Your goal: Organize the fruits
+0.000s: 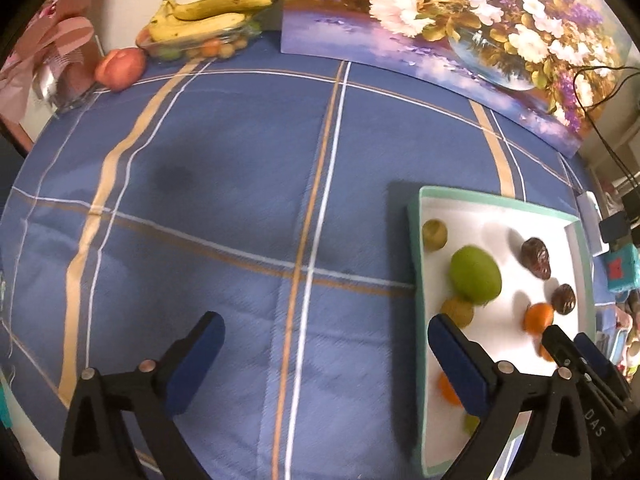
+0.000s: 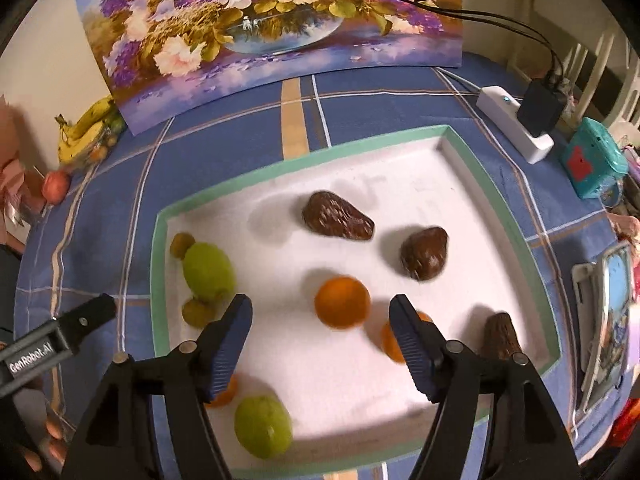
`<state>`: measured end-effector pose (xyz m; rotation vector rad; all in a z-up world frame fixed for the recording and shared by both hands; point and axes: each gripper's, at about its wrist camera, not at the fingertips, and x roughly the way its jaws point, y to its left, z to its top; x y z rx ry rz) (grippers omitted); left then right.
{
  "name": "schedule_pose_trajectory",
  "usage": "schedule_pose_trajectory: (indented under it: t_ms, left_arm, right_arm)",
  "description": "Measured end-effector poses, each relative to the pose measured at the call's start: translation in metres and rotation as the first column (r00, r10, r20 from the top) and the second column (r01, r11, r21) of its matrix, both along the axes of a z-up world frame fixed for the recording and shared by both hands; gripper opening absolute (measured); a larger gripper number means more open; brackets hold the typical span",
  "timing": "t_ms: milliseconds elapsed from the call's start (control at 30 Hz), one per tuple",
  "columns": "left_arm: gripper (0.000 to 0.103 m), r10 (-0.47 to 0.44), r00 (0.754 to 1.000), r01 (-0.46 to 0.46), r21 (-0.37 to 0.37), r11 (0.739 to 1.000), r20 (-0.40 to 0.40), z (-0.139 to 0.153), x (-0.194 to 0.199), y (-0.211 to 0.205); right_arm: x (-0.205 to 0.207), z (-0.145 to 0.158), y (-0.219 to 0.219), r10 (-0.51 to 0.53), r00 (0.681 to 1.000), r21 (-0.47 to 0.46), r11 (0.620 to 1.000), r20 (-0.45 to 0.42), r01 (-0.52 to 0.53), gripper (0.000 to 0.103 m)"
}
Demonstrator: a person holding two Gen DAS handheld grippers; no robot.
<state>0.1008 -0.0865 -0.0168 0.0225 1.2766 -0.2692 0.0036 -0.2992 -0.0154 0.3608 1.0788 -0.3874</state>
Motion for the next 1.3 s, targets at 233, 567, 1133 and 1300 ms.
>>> schedule_pose_trajectory:
  t_ms: [233,567,1133,1300]
  left_arm:
    - [0.103,0.017,1.000,-0.017,0.036,0.999,0.020,0.005,-0.029,0.019]
    - [0.103,-0.004,0.995,0.000,0.045,0.999,0.096,0.024,-0.062,0.039]
    - [0.103,-0.106,0.975,0.081,0.135,0.988,0.193,0.047,-0.100,0.046]
    - [0.103,-0.102,0.974,0.065,0.180,0.981,0.204,0.050,-0.104,0.043]
  right_arm:
    - [-0.023,0.003,0.020,0.029,1.000,-0.043,0.999,0.006,-0.029,0.088]
    - [-0.049,0.012,0.049,0.080,0.996,-0.111,0.991,0.027,-0.077,0.090]
    - [-0.086,0.024,0.073,0.110,0.992,-0.160,0.982,0.066,-0.098,0.090]
    - [-0.089,0.026,0.075,0.114,0.991,-0.163,0.982,0.076,-0.100,0.090]
